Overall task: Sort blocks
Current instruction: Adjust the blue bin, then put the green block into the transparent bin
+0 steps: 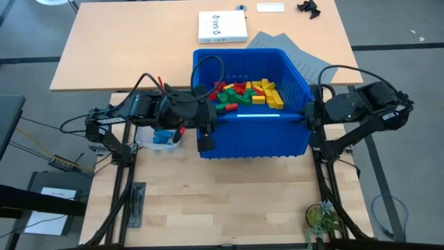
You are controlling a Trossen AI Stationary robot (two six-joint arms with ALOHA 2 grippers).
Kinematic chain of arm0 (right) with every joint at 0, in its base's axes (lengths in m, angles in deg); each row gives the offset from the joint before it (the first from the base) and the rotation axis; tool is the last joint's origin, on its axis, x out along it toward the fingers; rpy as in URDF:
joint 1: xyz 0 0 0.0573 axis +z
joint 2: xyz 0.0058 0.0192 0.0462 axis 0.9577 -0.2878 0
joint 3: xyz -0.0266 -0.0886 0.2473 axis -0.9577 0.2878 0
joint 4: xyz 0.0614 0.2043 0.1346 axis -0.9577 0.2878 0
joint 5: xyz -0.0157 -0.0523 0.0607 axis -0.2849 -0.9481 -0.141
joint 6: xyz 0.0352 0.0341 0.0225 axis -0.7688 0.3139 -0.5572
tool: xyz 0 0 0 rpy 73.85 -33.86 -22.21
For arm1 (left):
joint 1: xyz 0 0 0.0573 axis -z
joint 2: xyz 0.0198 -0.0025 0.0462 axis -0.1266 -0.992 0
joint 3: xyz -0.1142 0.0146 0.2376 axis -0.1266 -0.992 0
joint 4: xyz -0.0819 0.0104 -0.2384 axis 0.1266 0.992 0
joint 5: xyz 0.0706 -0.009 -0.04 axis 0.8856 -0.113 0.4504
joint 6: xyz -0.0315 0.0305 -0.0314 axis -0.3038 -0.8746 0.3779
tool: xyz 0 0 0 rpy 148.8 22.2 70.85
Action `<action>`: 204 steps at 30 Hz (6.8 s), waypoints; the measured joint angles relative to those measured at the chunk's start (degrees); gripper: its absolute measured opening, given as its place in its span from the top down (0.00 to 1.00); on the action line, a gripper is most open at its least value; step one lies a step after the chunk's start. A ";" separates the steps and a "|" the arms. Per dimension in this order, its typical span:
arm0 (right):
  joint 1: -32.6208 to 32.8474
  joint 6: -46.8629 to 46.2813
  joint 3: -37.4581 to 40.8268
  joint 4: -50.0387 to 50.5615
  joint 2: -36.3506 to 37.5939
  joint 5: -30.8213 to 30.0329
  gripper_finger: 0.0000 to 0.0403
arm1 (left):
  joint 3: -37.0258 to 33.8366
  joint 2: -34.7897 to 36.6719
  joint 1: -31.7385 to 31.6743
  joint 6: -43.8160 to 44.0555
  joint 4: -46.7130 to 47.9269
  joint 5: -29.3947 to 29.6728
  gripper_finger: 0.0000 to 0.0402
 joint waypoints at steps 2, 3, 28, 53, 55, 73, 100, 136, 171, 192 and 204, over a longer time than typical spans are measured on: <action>0.00 -0.04 0.00 0.00 -0.01 0.01 0.80 | 0.00 0.00 -0.02 0.01 0.00 -0.02 0.71; 0.00 -0.04 0.00 0.00 -0.02 0.01 0.80 | 0.00 0.00 -0.02 0.02 0.00 -0.02 0.71; 7.54 -12.93 30.45 -12.91 -0.09 3.63 0.79 | -20.11 -0.28 4.83 8.68 -2.58 -7.83 0.71; 8.34 -16.86 44.36 -21.29 -0.37 7.60 0.57 | -28.92 -0.34 4.42 9.78 -11.85 -5.49 0.67; 8.41 -17.03 42.03 -18.58 -0.37 8.21 0.54 | -28.49 -0.20 4.42 8.77 -11.44 -5.31 0.65; -6.90 -2.34 24.10 -19.25 -0.35 -4.04 0.33 | -21.76 4.75 1.87 -2.93 -9.79 0.73 0.62; -37.69 17.66 43.12 -55.45 -4.06 18.68 0.40 | -45.85 8.57 -14.50 0.60 -39.63 -1.51 0.62; -60.89 16.83 31.08 -64.50 -38.28 36.60 0.43 | -46.49 7.15 -21.11 -0.96 -41.55 -3.83 0.62; -56.78 25.39 31.22 -59.70 -45.86 31.42 0.99 | -46.47 7.15 -20.92 0.72 -41.83 -3.82 0.62; -54.27 3.00 31.20 -69.51 -47.90 34.82 0.50 | -46.45 7.15 -20.90 2.20 -41.53 -3.82 0.62; -53.88 13.65 31.28 -63.26 -45.63 29.67 0.72 | -46.45 7.15 -20.90 1.97 -41.69 -3.82 0.62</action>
